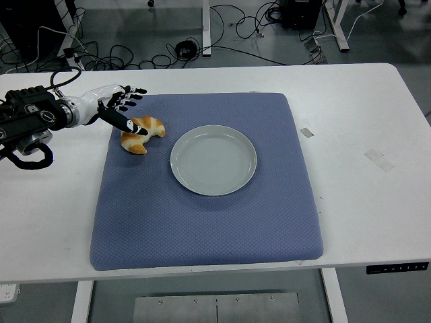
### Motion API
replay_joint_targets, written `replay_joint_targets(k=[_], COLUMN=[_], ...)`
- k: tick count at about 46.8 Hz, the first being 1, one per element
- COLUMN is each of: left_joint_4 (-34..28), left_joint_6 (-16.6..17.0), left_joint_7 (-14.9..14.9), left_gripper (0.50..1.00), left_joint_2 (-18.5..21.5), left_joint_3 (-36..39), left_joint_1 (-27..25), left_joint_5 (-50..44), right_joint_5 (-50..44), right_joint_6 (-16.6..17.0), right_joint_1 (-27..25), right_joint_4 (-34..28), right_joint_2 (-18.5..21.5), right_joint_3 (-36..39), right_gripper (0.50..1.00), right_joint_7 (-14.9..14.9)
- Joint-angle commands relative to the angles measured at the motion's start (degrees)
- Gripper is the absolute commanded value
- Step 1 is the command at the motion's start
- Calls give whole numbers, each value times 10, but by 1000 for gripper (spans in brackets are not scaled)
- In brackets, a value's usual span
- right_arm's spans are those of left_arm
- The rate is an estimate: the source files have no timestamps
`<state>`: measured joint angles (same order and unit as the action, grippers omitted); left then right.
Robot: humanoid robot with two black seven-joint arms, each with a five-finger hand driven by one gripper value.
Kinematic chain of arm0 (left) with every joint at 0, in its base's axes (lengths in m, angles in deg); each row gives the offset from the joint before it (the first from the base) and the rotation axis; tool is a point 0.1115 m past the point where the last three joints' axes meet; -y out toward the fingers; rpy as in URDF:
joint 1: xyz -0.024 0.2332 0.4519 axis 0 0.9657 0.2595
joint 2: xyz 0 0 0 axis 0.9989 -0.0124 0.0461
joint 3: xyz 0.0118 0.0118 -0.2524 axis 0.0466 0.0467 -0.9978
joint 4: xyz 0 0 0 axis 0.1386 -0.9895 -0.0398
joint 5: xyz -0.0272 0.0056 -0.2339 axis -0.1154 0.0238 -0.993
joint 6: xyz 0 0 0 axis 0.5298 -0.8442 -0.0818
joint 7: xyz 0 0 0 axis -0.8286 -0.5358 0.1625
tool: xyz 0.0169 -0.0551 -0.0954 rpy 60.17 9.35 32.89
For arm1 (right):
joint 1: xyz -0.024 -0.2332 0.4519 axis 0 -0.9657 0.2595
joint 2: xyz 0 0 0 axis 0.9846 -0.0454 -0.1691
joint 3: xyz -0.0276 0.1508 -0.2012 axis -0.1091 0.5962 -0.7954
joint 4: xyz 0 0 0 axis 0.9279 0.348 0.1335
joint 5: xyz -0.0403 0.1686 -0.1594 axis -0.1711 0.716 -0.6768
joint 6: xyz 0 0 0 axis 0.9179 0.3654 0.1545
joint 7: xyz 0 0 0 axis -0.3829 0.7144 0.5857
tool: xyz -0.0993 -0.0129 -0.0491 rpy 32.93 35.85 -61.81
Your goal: Place the bread on the plate
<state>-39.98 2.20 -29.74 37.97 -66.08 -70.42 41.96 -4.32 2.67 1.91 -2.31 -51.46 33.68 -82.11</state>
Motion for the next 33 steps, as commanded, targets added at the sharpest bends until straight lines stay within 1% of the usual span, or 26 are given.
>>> replay_joint_targets(k=[1, 8, 20, 33], left_joint_4=[0, 1, 8, 8], left_joint_6=[6, 16, 24, 27], left_joint_7=[0, 0, 0, 0], left_gripper=[965, 963, 943, 908], left_joint_2=[-5, -15, -33, -32], left_joint_3=[0, 0, 2, 2], left_joint_1=[0, 6, 21, 21], left_joint_5=[0, 0, 1, 1], right_joint_5=[0, 0, 0, 0], right_joint_6=[0, 0, 0, 0], right_joint_1=[0, 0, 0, 0], right_joint_4=[0, 0, 0, 0], right_joint_2=[0, 0, 0, 0], right_joint_3=[0, 0, 0, 0], right_gripper=[1000, 1000, 1000, 1000], right_joint_7=[0, 0, 0, 0])
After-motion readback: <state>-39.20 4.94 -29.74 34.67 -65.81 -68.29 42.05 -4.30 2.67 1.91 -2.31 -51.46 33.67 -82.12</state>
